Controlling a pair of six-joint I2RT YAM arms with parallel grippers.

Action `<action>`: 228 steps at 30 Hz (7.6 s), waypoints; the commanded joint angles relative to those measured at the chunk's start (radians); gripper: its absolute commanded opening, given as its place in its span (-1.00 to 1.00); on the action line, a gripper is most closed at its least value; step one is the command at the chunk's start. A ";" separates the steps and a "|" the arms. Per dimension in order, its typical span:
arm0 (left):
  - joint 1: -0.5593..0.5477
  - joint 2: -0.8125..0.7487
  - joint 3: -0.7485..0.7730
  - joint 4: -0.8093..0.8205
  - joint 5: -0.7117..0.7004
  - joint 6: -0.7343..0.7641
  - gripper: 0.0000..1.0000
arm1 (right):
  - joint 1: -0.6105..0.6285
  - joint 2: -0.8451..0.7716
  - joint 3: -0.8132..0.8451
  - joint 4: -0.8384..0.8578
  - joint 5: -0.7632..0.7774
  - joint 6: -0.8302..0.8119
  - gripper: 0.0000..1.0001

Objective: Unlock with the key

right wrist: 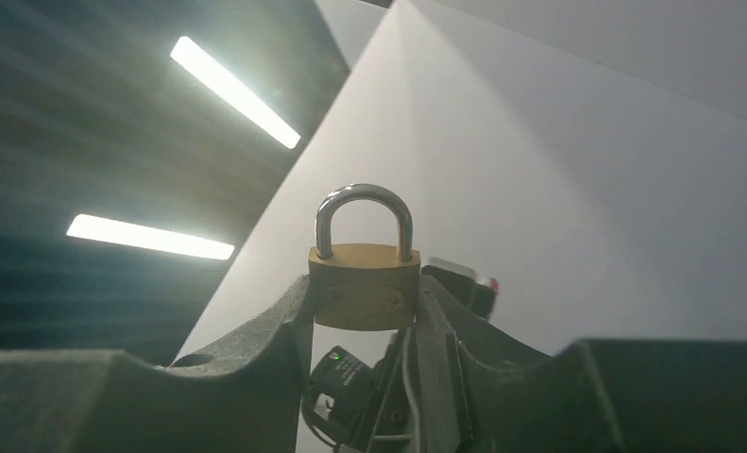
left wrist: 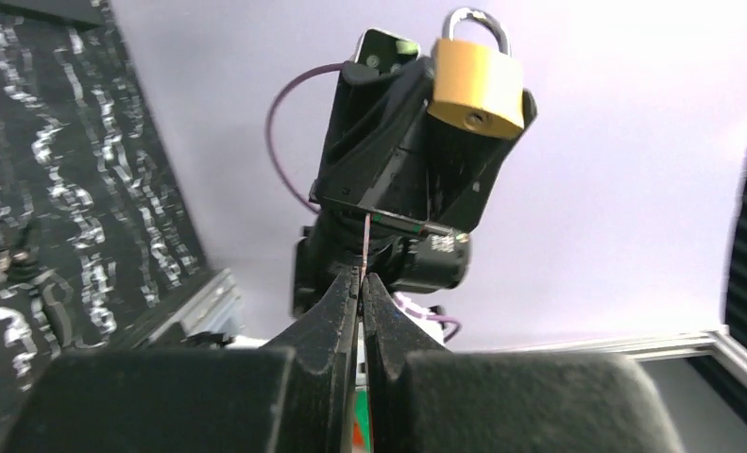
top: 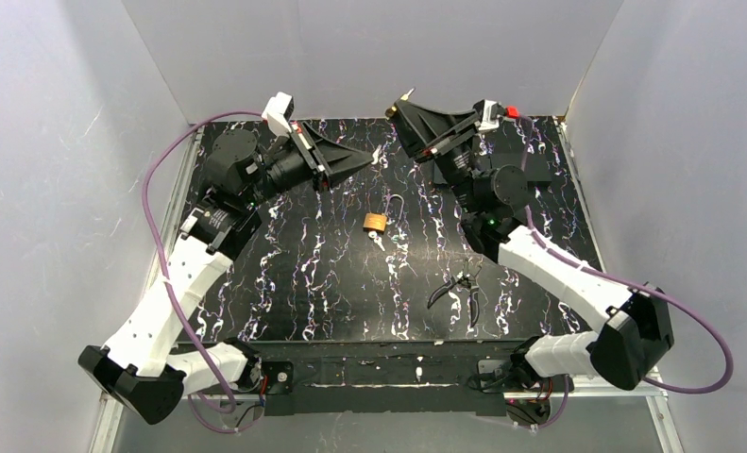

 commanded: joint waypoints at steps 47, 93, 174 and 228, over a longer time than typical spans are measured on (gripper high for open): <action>0.006 0.000 -0.021 0.688 0.031 -0.560 -1.00 | -0.003 0.445 0.527 0.890 -0.245 0.250 -0.97; 0.012 0.022 -0.062 0.764 -0.011 -0.588 -1.00 | 0.033 0.450 0.570 0.826 -0.315 0.238 -0.97; 0.092 -0.025 -0.127 0.764 -0.031 -0.636 -1.00 | 0.138 0.412 0.636 0.440 -0.742 0.015 -0.97; 0.172 0.037 -0.128 0.711 0.133 -0.491 -1.00 | 0.163 0.240 0.526 -0.328 -0.672 -0.483 -0.97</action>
